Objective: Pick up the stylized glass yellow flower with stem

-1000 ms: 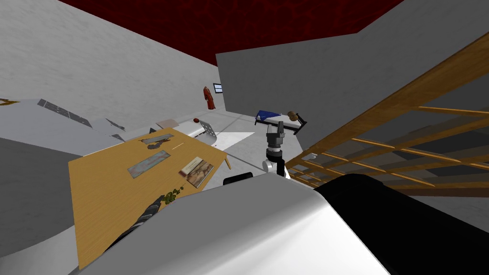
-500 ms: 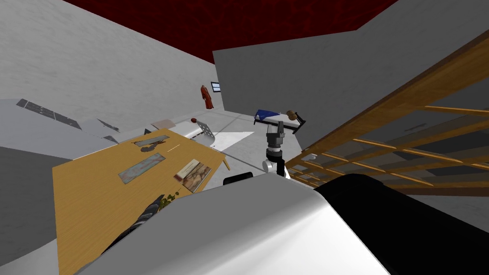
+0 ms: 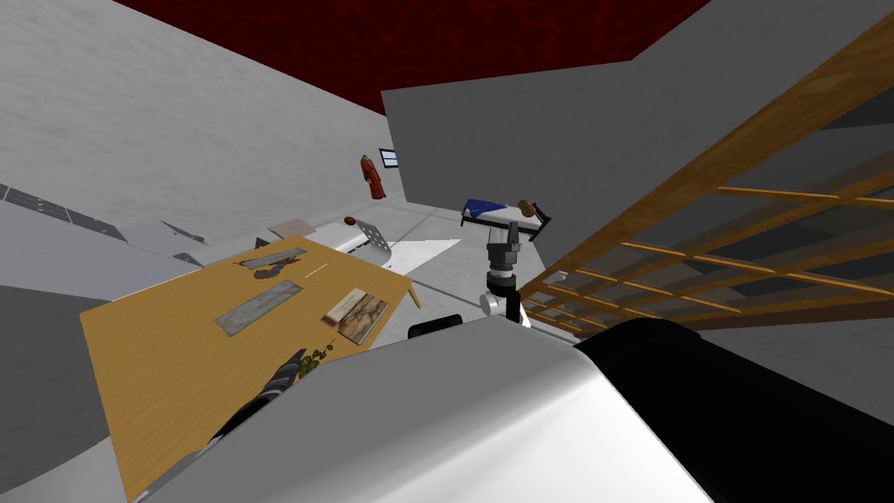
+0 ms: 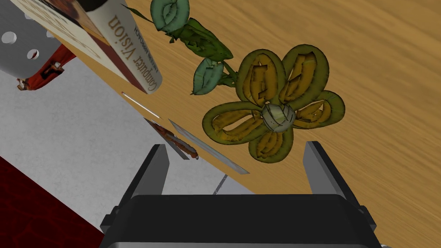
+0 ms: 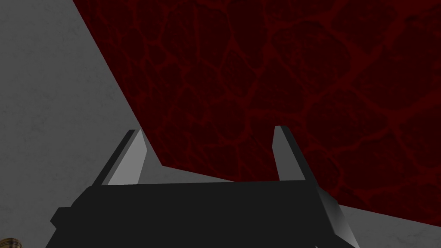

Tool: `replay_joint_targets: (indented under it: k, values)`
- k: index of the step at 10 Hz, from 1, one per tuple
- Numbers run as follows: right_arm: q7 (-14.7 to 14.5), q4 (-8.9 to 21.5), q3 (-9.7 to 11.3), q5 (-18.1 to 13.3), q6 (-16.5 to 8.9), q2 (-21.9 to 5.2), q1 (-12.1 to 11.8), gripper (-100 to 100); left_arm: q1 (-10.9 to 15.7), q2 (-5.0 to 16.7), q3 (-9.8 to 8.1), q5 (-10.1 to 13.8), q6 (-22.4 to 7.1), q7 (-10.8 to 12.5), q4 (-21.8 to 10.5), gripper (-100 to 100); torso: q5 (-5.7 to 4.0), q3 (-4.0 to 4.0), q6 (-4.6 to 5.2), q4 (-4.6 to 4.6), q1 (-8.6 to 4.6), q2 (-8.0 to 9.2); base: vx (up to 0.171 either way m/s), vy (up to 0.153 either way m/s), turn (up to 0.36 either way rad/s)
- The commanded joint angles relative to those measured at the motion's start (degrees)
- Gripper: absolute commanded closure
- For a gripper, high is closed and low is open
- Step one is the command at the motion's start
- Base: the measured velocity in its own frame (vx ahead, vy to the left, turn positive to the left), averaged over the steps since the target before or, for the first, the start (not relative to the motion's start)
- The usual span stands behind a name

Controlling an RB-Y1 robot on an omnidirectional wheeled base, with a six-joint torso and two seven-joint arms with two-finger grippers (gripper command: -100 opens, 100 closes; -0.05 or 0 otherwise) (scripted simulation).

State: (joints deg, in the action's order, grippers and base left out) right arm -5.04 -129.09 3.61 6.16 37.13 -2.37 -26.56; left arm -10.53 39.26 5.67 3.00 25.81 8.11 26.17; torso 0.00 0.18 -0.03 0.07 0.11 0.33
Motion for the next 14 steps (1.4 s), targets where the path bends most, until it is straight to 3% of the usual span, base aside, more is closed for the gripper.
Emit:
replay_joint_targets:
  k: [1,3,4,6,7,8,12,13,14]
  values:
    - [0.00,0.00,0.00,0.00,0.00,0.00,0.00,0,1.26,-0.46,0.62,2.13,-2.26,-1.60,0.33,-100,0.00,0.00,0.00,0.00,0.00,0.00,-0.086,0.027,-0.100]
    - [0.00,0.00,0.00,0.00,0.00,0.00,0.00,0,1.26,-0.46,0.62,2.13,-2.26,-1.60,0.33,-100,-0.01,0.01,-0.02,0.00,-0.03,0.01,-0.049,0.013,-0.018]
    - [0.00,0.00,0.00,0.00,0.00,0.00,-0.01,0,2.61,-0.99,1.38,4.97,-5.23,-3.56,1.32,-100,-0.01,-0.06,-0.03,-0.02,-0.06,-0.11,-0.079,0.028,-0.120]
    - [0.00,0.00,0.00,0.00,0.00,0.00,0.01,0,3.95,-1.53,2.13,7.85,-8.21,-5.52,2.30,-100,0.01,0.10,0.01,0.04,0.10,0.18,-0.139,0.054,-0.148]
    - [0.00,0.00,0.00,0.00,0.00,0.00,0.01,0,3.13,-1.16,1.81,6.94,-7.45,-4.73,2.71,-100,0.06,0.12,0.03,0.05,0.08,0.20,-0.055,0.016,-0.030]
    - [0.00,0.00,0.00,0.00,0.00,0.00,-0.01,0,3.21,-1.17,1.86,7.11,-7.79,-4.94,2.79,100,0.06,0.00,-0.01,0.00,0.03,-0.01,-0.013,0.003,0.016]
    - [0.00,0.00,0.00,0.00,0.00,0.00,-0.01,0,3.17,-1.19,1.83,7.12,-7.77,-4.86,2.76,100,0.02,-0.18,0.03,-0.07,-0.06,-0.31,0.000,0.000,0.000]
    - [0.00,0.00,0.00,0.00,0.00,0.00,-0.01,0,3.17,-1.19,1.83,7.12,-7.76,-4.87,2.76,0,0.02,-0.18,0.03,-0.07,-0.06,-0.32,0.000,0.000,0.000]
    - [0.00,0.00,0.00,0.00,0.00,0.00,-0.01,0,2.61,-0.99,1.38,4.99,-5.23,-3.56,1.32,100,0.02,-0.19,0.03,-0.07,-0.06,-0.32,0.094,-0.020,0.145]
